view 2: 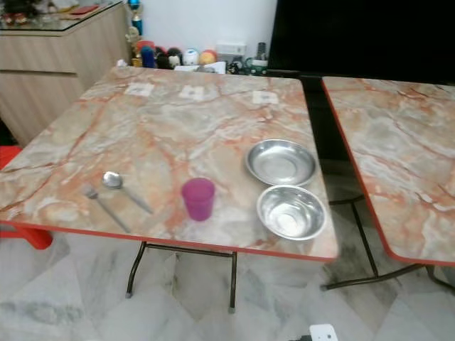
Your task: Setting the table
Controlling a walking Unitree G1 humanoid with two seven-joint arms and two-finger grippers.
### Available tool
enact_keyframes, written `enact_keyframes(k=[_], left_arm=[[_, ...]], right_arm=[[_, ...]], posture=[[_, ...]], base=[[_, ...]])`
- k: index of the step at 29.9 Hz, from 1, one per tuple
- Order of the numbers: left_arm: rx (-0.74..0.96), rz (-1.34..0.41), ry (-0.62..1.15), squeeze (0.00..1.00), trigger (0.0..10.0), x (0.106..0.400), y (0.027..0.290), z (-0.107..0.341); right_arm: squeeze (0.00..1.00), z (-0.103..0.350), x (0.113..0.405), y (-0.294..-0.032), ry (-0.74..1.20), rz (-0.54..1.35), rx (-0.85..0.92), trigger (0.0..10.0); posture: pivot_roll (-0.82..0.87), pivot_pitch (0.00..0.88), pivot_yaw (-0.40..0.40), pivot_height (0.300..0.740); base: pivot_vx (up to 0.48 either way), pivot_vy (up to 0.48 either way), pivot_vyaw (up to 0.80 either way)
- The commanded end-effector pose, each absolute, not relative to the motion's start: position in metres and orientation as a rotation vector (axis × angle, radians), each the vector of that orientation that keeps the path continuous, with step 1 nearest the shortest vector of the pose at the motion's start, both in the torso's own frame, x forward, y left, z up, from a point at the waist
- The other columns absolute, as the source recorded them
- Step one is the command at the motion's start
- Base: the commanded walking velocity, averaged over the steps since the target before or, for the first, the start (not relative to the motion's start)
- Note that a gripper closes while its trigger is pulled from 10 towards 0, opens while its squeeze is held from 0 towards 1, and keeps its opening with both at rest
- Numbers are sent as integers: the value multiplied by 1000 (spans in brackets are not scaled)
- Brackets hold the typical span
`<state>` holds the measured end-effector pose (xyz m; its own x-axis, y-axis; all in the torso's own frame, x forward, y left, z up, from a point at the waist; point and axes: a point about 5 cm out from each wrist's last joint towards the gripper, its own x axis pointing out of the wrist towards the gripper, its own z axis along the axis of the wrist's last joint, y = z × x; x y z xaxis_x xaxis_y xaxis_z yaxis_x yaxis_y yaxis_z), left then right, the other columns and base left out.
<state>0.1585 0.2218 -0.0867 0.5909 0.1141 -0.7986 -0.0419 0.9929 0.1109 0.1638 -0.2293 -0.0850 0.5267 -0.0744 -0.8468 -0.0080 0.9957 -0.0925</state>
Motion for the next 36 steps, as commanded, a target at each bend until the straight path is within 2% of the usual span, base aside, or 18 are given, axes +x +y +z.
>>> enact_keyframes(k=[1,36], left_arm=[[101,67,962,0,10000,178,208,-83],[98,66,963,0,10000,177,207,-84]], right_arm=[[0,-85,173,-205,896,-232,216,10000],[0,-85,173,-205,896,-218,209,10000]], posture=[[48,60,-6,740],[47,66,-8,740]], base=[[0,0,0],[0,0,0]])
